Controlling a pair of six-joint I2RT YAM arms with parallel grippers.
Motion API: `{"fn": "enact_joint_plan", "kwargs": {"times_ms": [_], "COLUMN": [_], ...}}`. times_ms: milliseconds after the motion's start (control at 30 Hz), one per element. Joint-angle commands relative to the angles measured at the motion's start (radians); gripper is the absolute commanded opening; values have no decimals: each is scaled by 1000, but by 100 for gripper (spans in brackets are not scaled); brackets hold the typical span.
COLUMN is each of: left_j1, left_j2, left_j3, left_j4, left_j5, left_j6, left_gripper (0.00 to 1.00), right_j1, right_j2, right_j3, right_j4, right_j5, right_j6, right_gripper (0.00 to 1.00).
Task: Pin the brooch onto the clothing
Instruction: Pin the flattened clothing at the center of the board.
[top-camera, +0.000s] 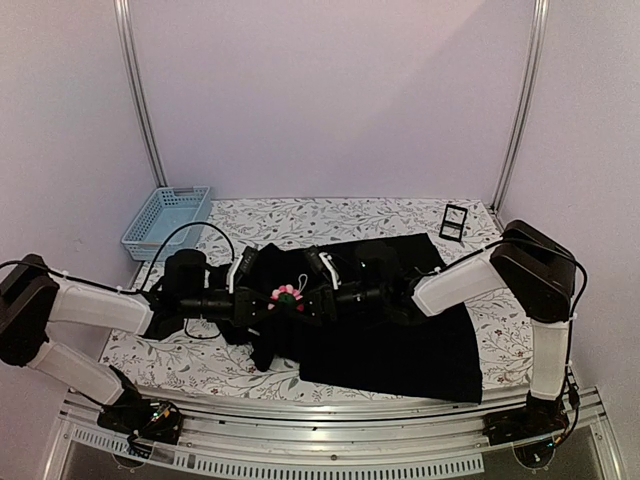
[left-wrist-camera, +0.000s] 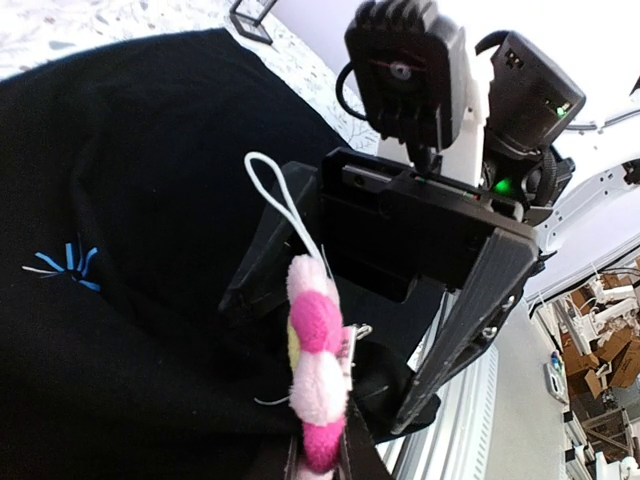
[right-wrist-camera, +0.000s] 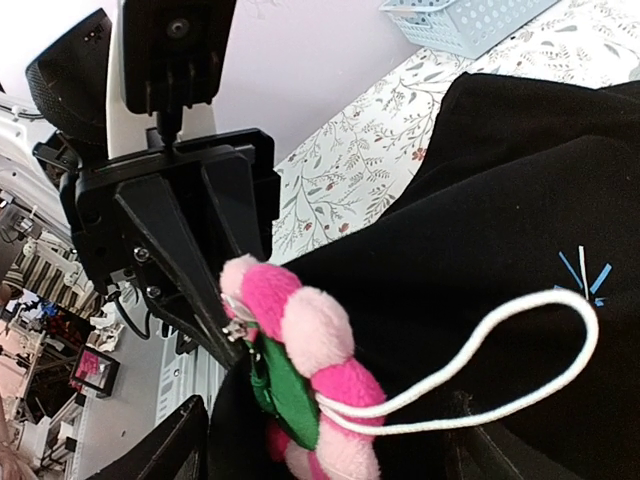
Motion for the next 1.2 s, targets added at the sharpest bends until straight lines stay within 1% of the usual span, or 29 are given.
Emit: {"fn": "enact_joint_plan", "kwargs": {"times_ms": [0, 67, 133, 233, 333, 467, 700, 767, 867, 933, 1033, 1167], "left_j1": [21, 29, 33, 37, 42, 50, 53, 54, 60, 62, 67, 90], "left_j2": [-55, -67, -76, -85, -83, -72, -67, -71, -74, -76, -78, -76], "left_j3": [21, 20, 16, 7, 8, 15, 17, 20, 25, 27, 31, 43], "left_j4": [-40, -40, -39, -39, -40, -37, -23, -33, -53, -53, -53, -83], "left_j5": [5, -2, -2, 5, 13, 19, 49, 55, 57, 61, 75, 110], "left_j6": [51, 48, 46, 48, 49, 47, 53, 57, 61, 63, 66, 93], "left_gripper": [0, 0, 0, 0, 0, 0, 0, 2, 4, 5, 12, 13], "right_j1": [25, 40, 42, 41, 42, 42, 35, 28, 13, 8, 7, -1], "right_j2": [-31, -14, 6, 21, 26, 41, 52, 56, 56, 55, 58, 66], "right_j3": [65, 101, 120, 121, 131, 154, 154, 147, 131, 128, 129, 125], "right_j4": [-54, -75, -83, -67, -52, -65, -42, -16, 29, 41, 53, 84], "right_j5": [66, 41, 23, 21, 13, -21, -50, -63, -85, -91, -113, -168], "right_j6": [-137, -198, -197, -188, -189, -194, -185, -168, -135, -127, -132, -118], "right_gripper": [77, 75, 68, 49, 35, 31, 16, 11, 7, 5, 4, 4]}}
